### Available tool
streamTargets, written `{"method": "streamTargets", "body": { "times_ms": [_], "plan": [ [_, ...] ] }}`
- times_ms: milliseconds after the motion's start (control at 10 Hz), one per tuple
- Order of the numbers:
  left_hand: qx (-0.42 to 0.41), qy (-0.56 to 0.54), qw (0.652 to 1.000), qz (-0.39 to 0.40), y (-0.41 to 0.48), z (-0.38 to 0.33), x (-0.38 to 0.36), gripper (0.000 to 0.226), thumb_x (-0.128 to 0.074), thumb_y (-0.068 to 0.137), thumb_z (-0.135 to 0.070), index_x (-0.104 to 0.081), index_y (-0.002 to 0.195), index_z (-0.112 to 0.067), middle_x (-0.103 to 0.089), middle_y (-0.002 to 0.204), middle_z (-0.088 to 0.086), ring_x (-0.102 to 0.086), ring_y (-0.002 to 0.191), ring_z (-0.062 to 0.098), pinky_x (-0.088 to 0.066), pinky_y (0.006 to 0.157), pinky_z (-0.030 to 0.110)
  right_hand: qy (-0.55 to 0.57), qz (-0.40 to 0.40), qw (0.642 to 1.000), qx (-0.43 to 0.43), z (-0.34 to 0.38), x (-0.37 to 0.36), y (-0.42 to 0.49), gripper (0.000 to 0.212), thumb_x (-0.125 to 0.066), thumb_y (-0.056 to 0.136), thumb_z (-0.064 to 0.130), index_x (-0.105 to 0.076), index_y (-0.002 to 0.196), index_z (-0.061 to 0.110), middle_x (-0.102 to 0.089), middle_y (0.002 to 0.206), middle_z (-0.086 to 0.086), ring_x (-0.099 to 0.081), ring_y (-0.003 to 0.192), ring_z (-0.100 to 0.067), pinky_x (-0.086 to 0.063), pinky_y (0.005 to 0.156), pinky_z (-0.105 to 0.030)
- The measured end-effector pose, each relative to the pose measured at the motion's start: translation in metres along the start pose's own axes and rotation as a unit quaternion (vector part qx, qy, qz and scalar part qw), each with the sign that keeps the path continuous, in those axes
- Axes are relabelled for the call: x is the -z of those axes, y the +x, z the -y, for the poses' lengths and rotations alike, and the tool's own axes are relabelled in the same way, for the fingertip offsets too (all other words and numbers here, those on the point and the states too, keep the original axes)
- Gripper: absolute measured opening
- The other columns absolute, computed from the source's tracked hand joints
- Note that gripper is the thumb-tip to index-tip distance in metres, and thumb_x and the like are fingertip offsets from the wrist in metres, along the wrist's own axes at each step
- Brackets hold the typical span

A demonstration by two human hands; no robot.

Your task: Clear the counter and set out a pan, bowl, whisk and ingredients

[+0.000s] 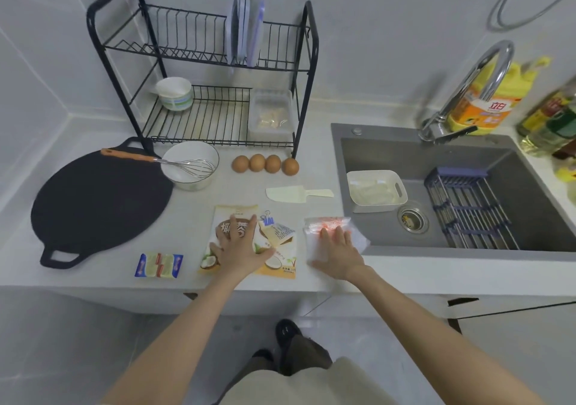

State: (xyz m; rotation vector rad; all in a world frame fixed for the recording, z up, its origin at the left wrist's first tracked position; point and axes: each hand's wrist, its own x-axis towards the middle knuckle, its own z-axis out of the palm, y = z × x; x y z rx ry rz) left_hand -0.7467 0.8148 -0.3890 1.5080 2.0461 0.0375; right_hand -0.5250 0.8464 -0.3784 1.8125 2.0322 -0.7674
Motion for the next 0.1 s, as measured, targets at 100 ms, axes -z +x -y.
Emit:
{"method": "streamTargets", "body": {
  "times_ms": [100],
  "plan": [
    [-0.034, -0.003, 0.998, -0.055, -0.0025, -0.0035, 0.0097, 0.085, -0.052, 0.083, -0.062, -0.005, 0.15, -0.04, 0.005, 0.159, 0.009, 0.005, 0.144, 0.039, -0.005, 0.111, 0.062, 0.01, -0.136, 0.99, 0.035, 0.0018, 0.0125, -0.0089, 0.052, -0.05, 0.094, 0.04, -0.036, 0.141, 0.022, -0.032, 0.151, -0.004, -0.029, 0.139, -0.027, -0.037, 0.104, -0.041]
  ]
}}
